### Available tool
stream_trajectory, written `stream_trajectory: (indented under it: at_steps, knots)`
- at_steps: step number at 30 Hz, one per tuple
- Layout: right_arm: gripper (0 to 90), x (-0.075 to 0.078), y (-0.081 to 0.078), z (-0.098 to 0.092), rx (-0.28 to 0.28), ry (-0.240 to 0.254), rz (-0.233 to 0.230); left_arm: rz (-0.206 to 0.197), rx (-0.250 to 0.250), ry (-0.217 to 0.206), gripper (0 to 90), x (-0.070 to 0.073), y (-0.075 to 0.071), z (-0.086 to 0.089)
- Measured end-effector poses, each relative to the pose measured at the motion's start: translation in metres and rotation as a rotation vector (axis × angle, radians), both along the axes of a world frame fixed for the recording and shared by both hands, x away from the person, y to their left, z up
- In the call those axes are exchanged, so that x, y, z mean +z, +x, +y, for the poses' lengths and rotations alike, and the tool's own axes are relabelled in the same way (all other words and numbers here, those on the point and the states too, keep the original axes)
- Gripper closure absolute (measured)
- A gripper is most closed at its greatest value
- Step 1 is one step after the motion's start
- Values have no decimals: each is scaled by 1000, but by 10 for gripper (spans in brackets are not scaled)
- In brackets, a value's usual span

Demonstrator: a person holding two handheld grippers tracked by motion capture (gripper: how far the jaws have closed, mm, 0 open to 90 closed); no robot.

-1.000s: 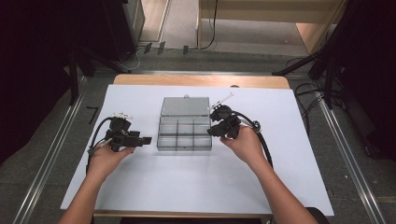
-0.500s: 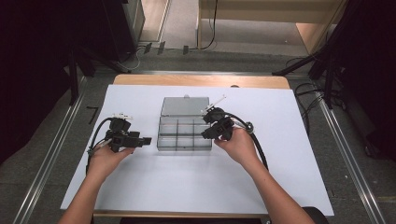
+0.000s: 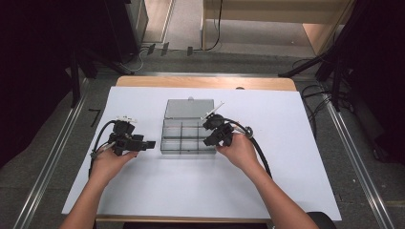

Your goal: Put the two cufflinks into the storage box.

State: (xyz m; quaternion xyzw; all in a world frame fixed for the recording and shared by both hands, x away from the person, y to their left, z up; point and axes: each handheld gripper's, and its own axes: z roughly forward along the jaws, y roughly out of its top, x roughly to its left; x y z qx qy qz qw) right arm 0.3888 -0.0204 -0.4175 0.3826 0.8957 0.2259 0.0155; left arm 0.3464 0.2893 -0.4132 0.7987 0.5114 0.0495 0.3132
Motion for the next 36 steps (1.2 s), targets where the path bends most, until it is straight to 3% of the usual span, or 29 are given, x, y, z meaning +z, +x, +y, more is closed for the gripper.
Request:
stream_trajectory:
  at_steps: [18,26,36]
  knots:
    - [808,-12,1,8,14,-47,42,1,-6,2,358,-1,0,-1]
    - [779,-10,1,7,16,-39,45,3,-7,7,359,-1,0,-1]
    - [716,7,-3,2,13,8,-2,0,-10,9,359,-1,1,-2]
